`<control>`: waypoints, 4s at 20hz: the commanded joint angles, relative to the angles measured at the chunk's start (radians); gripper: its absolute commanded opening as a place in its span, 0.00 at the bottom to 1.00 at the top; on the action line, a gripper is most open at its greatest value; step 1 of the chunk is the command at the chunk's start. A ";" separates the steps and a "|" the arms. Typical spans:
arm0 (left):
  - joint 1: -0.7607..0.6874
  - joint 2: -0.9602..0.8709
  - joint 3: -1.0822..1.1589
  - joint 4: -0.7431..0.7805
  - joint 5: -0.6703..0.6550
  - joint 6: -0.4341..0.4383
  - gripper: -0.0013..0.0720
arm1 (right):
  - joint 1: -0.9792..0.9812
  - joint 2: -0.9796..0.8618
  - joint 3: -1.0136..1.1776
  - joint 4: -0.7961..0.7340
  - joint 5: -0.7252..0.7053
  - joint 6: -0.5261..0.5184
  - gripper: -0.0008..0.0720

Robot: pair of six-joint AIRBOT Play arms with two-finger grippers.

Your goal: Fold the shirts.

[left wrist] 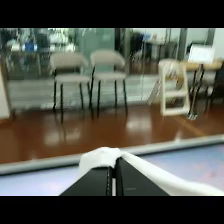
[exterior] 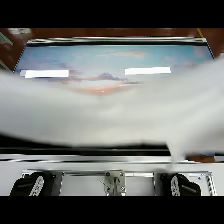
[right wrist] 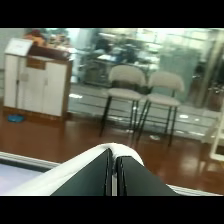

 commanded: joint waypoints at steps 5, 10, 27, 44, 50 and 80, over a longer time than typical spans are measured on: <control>0.000 0.008 0.002 0.136 -0.374 -0.063 0.08 | 0.000 0.014 0.013 -0.147 0.523 0.126 0.11; 0.000 -0.056 -0.223 0.238 -0.386 -0.075 0.08 | 0.000 -0.099 -0.212 -0.077 0.599 0.129 0.11; -0.058 -0.860 -0.450 0.121 0.399 -0.045 0.08 | 0.455 -0.998 -0.537 -0.089 -0.699 0.201 0.11; -0.085 -1.084 -0.451 0.279 0.123 -0.049 0.08 | 0.472 -1.123 -0.537 -0.275 -0.377 0.299 0.11; -0.098 -1.085 -0.451 0.327 0.045 -0.123 0.08 | 0.472 -1.123 -0.537 -0.374 -0.187 0.437 0.11; 0.398 -0.716 -1.135 0.171 -0.232 0.113 0.91 | 0.030 -0.861 -0.761 -0.230 0.311 0.132 0.77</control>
